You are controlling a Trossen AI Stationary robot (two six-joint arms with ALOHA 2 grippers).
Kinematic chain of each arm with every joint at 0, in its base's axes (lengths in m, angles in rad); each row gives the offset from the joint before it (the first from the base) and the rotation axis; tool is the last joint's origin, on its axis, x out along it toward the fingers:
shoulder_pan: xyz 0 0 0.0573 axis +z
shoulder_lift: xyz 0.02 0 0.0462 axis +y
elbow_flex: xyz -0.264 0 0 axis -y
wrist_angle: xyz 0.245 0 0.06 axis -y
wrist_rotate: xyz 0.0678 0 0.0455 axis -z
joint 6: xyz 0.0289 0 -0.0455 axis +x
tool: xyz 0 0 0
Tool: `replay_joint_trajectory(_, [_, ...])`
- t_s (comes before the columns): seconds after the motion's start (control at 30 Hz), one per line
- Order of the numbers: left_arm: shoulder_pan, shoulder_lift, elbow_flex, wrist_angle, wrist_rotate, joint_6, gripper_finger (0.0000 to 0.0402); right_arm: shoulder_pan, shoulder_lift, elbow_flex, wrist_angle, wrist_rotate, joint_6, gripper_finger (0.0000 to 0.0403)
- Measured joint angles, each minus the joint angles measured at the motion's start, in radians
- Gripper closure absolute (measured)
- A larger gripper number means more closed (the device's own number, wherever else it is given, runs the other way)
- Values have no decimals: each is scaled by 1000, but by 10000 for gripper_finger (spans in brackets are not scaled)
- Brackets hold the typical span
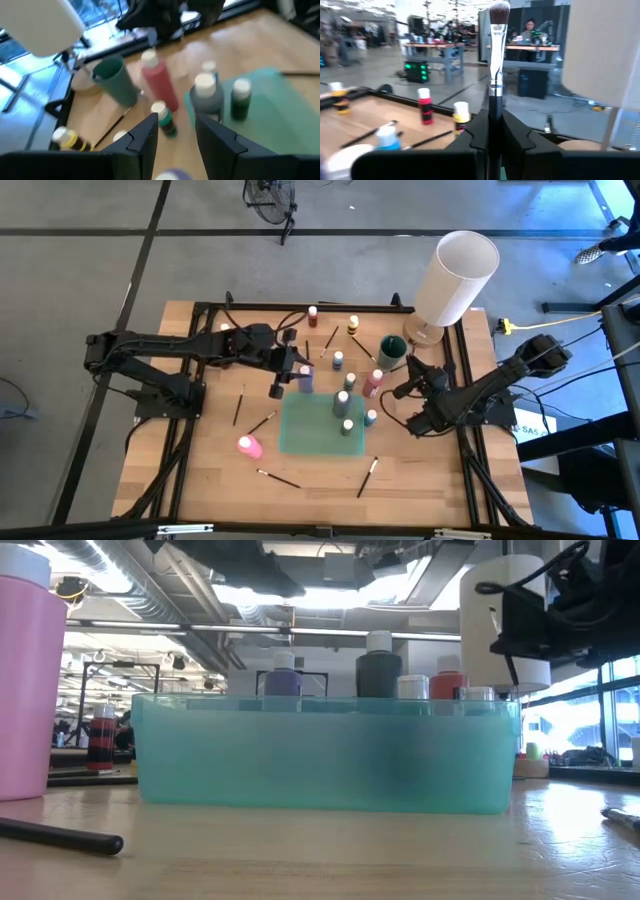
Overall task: Pick & Place Paint Supplies
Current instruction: Put the black eyeshadow brush into the green cup
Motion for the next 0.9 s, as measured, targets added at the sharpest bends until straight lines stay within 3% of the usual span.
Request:
replay_joint_trajectory(0.2, [0,0,0,44,70,-74,274,-66,0,0,-9,-5,-30,377])
replay_joint_trajectory(0.73, [0,0,0,19,70,-84,274,-210,0,21,28,-10,-47,377])
replay_joint_trajectory(0.9, [0,0,0,4,70,-72,274,-180,0,86,69,-10,-202,377])
